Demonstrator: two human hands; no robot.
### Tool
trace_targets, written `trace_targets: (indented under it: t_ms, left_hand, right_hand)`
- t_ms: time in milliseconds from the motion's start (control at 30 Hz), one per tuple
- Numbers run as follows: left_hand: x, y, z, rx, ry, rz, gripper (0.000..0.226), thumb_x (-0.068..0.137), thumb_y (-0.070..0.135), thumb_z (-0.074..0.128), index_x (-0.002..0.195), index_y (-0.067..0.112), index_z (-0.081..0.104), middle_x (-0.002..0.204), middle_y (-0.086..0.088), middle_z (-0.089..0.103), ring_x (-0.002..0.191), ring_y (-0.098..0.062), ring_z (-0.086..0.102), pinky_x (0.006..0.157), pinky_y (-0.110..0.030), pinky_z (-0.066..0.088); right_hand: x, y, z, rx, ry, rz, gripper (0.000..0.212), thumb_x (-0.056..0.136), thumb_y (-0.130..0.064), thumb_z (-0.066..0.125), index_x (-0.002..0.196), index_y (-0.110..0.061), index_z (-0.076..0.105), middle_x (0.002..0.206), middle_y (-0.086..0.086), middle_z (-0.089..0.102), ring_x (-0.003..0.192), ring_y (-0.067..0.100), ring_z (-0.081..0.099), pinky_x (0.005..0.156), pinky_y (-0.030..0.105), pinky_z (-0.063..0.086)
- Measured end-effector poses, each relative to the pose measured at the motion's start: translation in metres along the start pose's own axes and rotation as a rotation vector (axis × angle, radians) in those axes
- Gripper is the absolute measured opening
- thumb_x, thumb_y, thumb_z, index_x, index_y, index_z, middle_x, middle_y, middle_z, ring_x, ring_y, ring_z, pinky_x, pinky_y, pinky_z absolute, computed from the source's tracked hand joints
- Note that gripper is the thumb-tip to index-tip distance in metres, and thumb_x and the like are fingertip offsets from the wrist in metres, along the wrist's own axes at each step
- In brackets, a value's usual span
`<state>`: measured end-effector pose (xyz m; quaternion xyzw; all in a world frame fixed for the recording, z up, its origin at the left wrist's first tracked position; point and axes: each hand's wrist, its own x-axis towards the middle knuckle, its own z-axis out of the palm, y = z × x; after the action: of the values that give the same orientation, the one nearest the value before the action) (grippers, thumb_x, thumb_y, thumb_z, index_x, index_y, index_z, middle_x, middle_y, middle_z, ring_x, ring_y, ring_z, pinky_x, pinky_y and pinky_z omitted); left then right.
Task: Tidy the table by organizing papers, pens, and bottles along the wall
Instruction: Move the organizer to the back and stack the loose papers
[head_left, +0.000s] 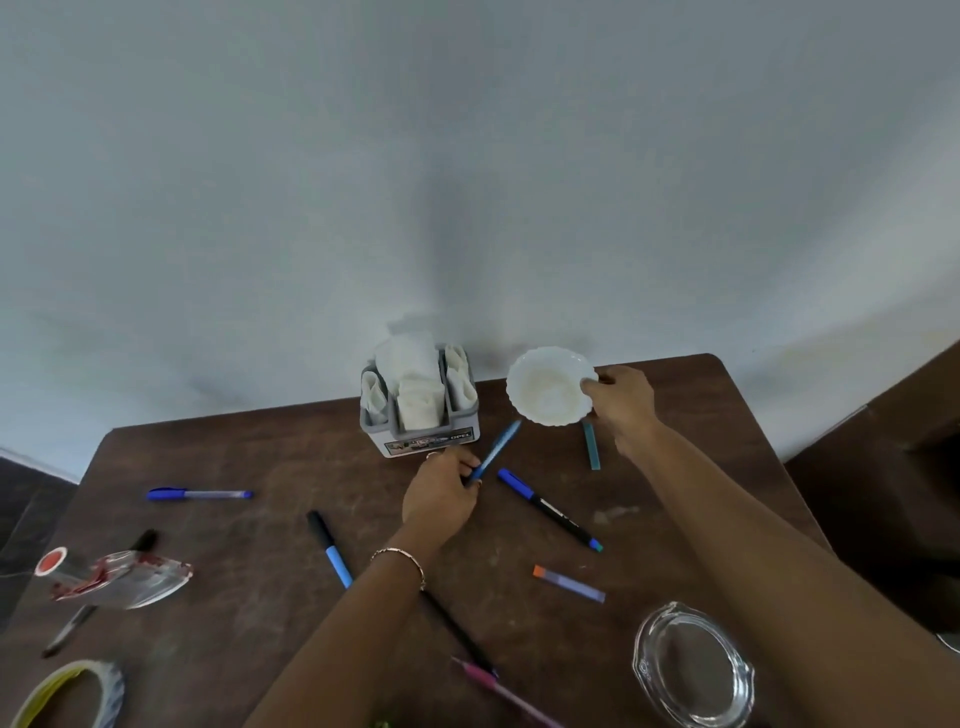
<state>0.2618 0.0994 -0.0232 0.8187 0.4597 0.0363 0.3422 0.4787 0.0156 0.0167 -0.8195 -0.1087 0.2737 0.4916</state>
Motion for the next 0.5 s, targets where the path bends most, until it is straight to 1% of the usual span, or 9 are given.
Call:
trace_targets:
  t_ms: [100,200,300,333,367,433,500]
  left_hand:
    - [0.001,-0.004,-0.007,0.057,-0.089,0.035,0.023,0.083,0.012,0.067,0.101,0.025,0.066,0.103,0.007,0.065,0.098,-0.007,0.059,0.086,-0.023,0.048]
    - [0.0,-0.012,-0.013,0.05,-0.155,0.037,0.022,0.082,0.009,0.068,0.098,0.024,0.067,0.105,0.007,0.067,0.097,-0.005,0.06,0.087,-0.023,0.049]
    - [0.0,-0.014,-0.02,-0.031,-0.167,0.002,0.022,0.08,0.015,0.073,0.099,0.023,0.066,0.106,0.008,0.067,0.098,-0.005,0.06,0.085,-0.021,0.047]
    - [-0.001,-0.013,-0.024,-0.137,-0.144,-0.05,0.024,0.08,0.017,0.074,0.102,0.02,0.065,0.105,0.007,0.066,0.099,-0.007,0.059,0.083,-0.02,0.046]
    - [-0.002,-0.01,-0.028,-0.31,-0.116,-0.133,0.026,0.081,0.018,0.074,0.105,0.018,0.063,0.104,0.006,0.064,0.099,-0.009,0.058,0.08,-0.02,0.045]
    - [-0.004,-0.003,-0.038,-0.767,-0.055,-0.372,0.02,0.086,0.018,0.069,0.104,0.017,0.06,0.102,0.0,0.062,0.091,-0.013,0.058,0.073,-0.023,0.046]
    - [-0.003,-0.002,-0.047,-1.143,-0.011,-0.576,0.016,0.09,0.019,0.062,0.105,0.013,0.059,0.098,-0.005,0.061,0.087,-0.018,0.061,0.072,-0.028,0.049]
  right_hand:
    - [0.01,0.003,0.008,-0.021,-0.014,0.012,0.029,0.089,-0.012,0.061,0.115,-0.001,0.065,0.109,0.014,0.064,0.094,0.03,0.064,0.072,0.044,0.061]
    - [0.014,0.006,0.018,-0.043,-0.018,0.02,0.03,0.087,-0.013,0.062,0.115,-0.005,0.066,0.11,0.014,0.066,0.092,0.031,0.066,0.072,0.046,0.06]
    - [0.016,0.01,0.028,-0.064,-0.011,0.044,0.031,0.086,-0.015,0.062,0.116,-0.008,0.067,0.112,0.014,0.067,0.095,0.031,0.066,0.075,0.048,0.06]
    - [0.016,0.011,0.031,-0.059,-0.008,0.057,0.031,0.087,-0.015,0.062,0.117,-0.008,0.066,0.114,0.014,0.066,0.097,0.032,0.065,0.075,0.047,0.06]
    - [0.016,0.011,0.034,-0.054,-0.005,0.069,0.031,0.088,-0.015,0.062,0.118,-0.007,0.065,0.115,0.014,0.065,0.099,0.032,0.064,0.076,0.047,0.06]
    - [0.017,0.011,0.037,-0.057,0.0,0.08,0.031,0.089,-0.014,0.06,0.119,-0.007,0.064,0.116,0.015,0.064,0.1,0.032,0.063,0.076,0.045,0.06]
    - [0.018,0.011,0.038,-0.054,-0.003,0.084,0.031,0.091,-0.013,0.059,0.121,-0.006,0.063,0.118,0.015,0.063,0.103,0.032,0.062,0.075,0.041,0.059]
